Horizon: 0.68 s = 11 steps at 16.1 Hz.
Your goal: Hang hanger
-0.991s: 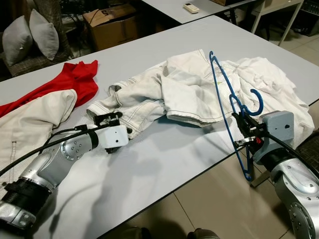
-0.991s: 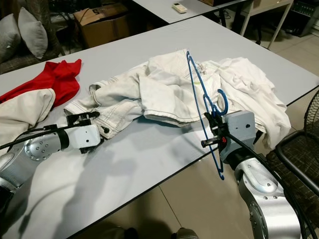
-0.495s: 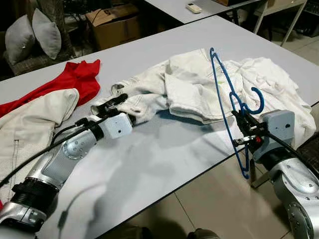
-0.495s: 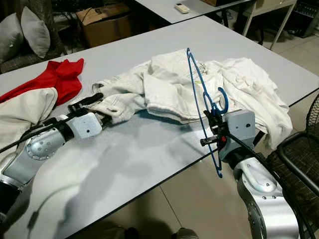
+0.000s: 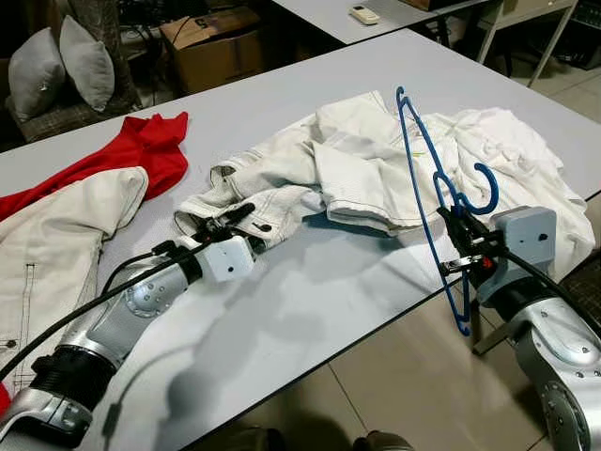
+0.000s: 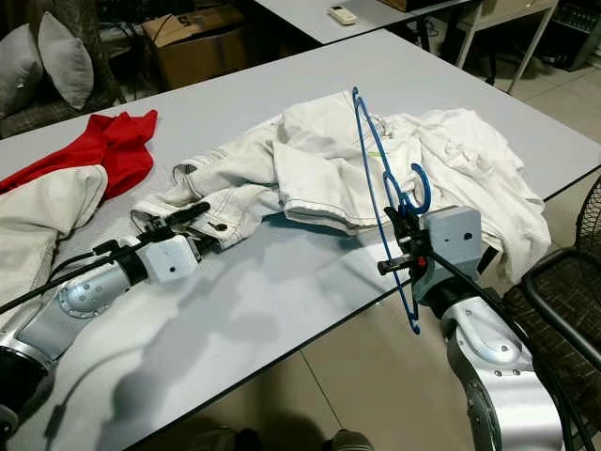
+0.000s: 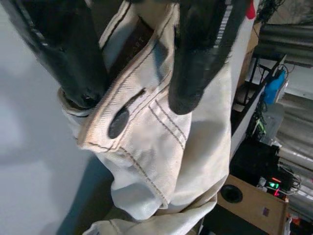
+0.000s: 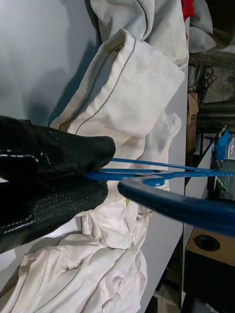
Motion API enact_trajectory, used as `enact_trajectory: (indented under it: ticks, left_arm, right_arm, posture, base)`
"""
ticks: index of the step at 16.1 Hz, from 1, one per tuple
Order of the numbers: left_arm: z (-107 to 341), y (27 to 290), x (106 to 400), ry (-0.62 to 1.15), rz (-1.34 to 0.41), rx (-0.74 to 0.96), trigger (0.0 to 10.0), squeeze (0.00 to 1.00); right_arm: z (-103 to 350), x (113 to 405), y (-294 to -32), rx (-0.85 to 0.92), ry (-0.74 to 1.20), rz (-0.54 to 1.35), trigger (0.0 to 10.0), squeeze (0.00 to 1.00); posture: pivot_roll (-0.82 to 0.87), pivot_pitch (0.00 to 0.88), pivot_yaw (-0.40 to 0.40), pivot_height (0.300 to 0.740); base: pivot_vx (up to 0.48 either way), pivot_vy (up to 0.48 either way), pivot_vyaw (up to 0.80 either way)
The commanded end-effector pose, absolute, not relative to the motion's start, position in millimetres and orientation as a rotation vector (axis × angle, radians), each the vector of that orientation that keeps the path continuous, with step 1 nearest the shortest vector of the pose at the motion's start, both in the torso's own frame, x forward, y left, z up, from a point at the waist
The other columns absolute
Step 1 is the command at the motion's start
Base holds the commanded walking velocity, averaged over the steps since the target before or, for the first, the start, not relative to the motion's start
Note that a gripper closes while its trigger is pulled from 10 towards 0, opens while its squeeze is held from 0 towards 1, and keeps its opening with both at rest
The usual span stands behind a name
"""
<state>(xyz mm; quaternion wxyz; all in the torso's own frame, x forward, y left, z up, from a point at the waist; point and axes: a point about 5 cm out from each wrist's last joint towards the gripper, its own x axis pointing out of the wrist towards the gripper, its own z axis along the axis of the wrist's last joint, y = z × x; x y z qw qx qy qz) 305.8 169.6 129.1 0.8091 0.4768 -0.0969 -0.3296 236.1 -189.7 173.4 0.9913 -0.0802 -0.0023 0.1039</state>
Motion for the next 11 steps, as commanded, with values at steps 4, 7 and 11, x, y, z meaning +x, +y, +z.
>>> enact_trajectory:
  ticks: [4, 7, 11]
  left_arm:
    - [130.0, 166.0, 307.8, -0.168, -0.763, 1.012, 0.0, 0.0]
    - [130.9, 162.2, 308.7, -0.103, -0.785, 0.975, 0.0, 0.0]
    - [161.8, 134.9, 324.3, -0.103, -0.758, 0.533, 0.0, 0.0]
  right_arm:
    - [172.1, 238.4, -188.9, -0.17, -0.008, 0.208, 10.0, 0.0]
    - [172.0, 238.9, -188.1, -0.177, -0.009, 0.215, 10.0, 0.0]
    - [172.8, 241.5, -187.8, -0.177, -0.023, 0.209, 10.0, 0.0]
  posture:
    - [-0.19, 0.1, 0.063, 0.74]
    - [-0.19, 0.1, 0.063, 0.74]
    - [-0.19, 0.086, 0.069, 0.74]
  base:
    - [0.0, 0.0, 0.0]
    - [0.0, 0.0, 0.0]
    - [0.0, 0.0, 0.0]
